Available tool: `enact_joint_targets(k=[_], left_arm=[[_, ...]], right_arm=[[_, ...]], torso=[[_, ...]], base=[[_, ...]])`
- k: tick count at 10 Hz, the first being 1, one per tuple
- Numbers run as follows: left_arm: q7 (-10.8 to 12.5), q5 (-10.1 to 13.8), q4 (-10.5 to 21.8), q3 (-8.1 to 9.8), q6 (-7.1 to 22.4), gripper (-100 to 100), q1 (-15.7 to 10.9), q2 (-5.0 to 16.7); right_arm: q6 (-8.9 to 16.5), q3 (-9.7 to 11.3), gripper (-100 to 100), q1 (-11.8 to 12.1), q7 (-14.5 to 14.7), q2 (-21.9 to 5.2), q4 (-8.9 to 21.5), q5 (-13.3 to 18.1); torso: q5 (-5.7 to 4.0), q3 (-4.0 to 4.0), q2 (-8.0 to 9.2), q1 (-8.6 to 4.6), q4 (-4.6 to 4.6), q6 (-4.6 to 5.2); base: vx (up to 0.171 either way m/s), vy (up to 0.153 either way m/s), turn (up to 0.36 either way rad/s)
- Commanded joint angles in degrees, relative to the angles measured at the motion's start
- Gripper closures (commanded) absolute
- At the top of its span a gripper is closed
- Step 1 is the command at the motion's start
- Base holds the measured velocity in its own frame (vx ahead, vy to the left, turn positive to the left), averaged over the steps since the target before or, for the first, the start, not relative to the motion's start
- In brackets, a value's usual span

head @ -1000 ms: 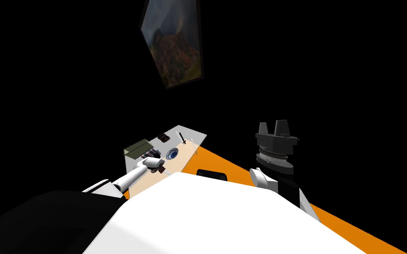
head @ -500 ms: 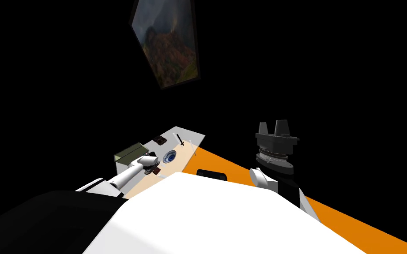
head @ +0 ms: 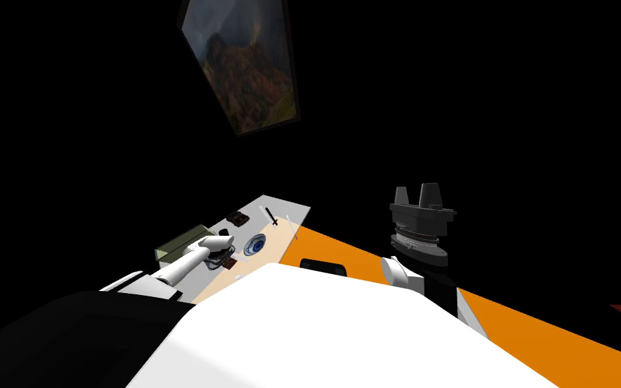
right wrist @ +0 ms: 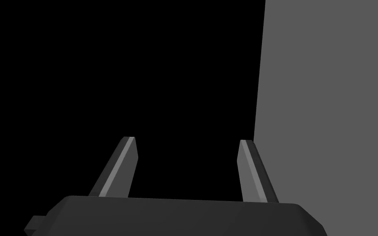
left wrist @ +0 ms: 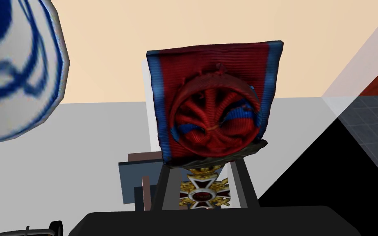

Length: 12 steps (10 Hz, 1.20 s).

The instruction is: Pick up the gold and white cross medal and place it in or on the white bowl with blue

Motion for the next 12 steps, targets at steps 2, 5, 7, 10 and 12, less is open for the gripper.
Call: enact_joint_targets(k=[2, 5, 7, 10, 12], left_arm=[[-0.8, 1.6, 1.6, 1.54, 3.2, 100, -0.8, 1.0], [-2.1, 3.7, 3.1, 2.94, 6.2, 100, -2.2, 1.6], [-3.9, 6.3, 4.8, 4.05, 8.7, 100, -4.5, 1.7], [-6.8, 10.3, 7.3, 5.31, 11.6, 100, -8.3, 1.3], [-8.5, 12.4, 8.5, 5.89, 13.0, 100, -10.3, 1.1]], right_arm=[[0.0, 0.0, 0, 0.0, 0.0, 0.0, 0.0, 0.0], [0.0, 0.0, 0, 0.0, 0.0, 0.0, 0.0, 0.0], [0.0, 0.0, 0, 0.0, 0.0, 0.0, 0.0, 0.0], [0.0, 0.0, 0, 0.0, 0.0, 0.0, 0.0, 0.0], [0.0, 0.0, 0, 0.0, 0.0, 0.0, 0.0, 0.0]], torso=[[0.01, 0.01, 0.01, 0.0, 0.01, 0.03], [0.02, 0.05, 0.06, -0.01, 0.05, 0.05], [0.02, 0.1, 0.11, -0.03, 0.09, 0.11], [0.04, 0.16, 0.21, -0.04, 0.12, 0.11], [0.04, 0.17, 0.23, -0.08, 0.13, 0.08]], base=[[-0.002, 0.03, -0.111], [-0.01, 0.026, -0.087], [-0.036, 0.033, -0.114], [-0.049, 0.027, -0.088], [-0.04, 0.018, -0.047]])
